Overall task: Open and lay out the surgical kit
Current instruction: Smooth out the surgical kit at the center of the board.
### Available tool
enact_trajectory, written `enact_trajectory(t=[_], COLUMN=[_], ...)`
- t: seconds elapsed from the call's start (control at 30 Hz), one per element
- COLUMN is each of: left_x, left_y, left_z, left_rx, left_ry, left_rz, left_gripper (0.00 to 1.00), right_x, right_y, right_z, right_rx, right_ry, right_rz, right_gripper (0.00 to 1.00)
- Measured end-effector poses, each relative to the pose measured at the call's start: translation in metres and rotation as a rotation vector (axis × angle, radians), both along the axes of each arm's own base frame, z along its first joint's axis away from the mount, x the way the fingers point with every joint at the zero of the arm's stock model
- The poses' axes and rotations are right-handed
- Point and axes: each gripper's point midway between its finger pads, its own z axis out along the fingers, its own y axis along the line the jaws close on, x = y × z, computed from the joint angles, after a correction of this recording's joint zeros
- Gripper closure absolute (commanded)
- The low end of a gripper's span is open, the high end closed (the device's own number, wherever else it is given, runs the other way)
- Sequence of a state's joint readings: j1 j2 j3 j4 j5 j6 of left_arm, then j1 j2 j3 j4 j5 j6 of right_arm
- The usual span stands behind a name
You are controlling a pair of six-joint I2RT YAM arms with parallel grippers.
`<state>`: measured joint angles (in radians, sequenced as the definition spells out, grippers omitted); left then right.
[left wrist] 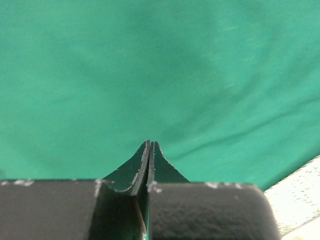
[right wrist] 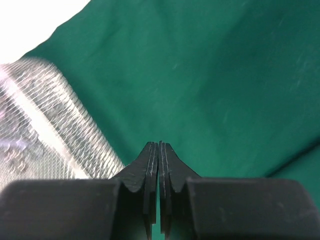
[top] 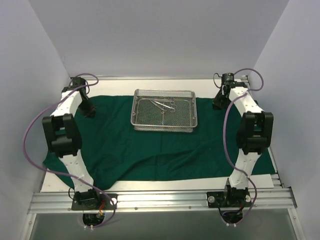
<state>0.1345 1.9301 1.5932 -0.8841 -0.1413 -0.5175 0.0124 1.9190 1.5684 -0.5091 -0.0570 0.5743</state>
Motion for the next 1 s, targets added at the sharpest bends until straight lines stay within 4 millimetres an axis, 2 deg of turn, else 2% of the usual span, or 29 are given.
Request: enact_trajectory(t=[0.07,0.2,0.3,0.37,0.5,0.7,0.87,1.0], left_x=[0.019,0.035,0.06,0.068,0.082,0.089,0.095,0.1], left_y=[-0.015,-0.032,-0.03,-0.032,-0.039,-0.039,-0.036,-0.037], left_z=[-0.02,-0.072,-0.07,-0.071,-0.072,-0.073,-0.074,-0.074], left_rx=[-0.065,-0.157,-0.185,-0.21,-0.271,-0.359,-0.464,-0.547], left_ry=[0.007,0.094,0.062,0.069,0.088,0.123,0.132,0.137], left_rz=[-0.005,0.004,0.011,0.011,0.011,0.054,0.117,0.159], left_gripper=[0.98,0.98,0.98,0.98,0.98,0.98,0.97,0.96], right_x=[0.008,0.029,0.037,0.04,0.052,0.065,0.093,0.123], right_y=[-0.009,-0.012,-0.011,-0.011,-0.011,-0.01,-0.004,0.0], right_z=[-0.018,-0.05,-0.071,-0.084,-0.084,-0.086,-0.086,-0.085], right_rx=[-0.013,-0.03,-0.037,-0.04,-0.043,-0.035,-0.004,0.021], right_ry=[0.03,0.055,0.074,0.087,0.058,0.039,-0.002,-0.049], right_rz=[-0.021,-0.009,0.004,0.012,0.019,0.024,0.021,0.02], right_gripper=[1.0,1.0,1.0,1.0,1.0,1.0,1.0,1.0])
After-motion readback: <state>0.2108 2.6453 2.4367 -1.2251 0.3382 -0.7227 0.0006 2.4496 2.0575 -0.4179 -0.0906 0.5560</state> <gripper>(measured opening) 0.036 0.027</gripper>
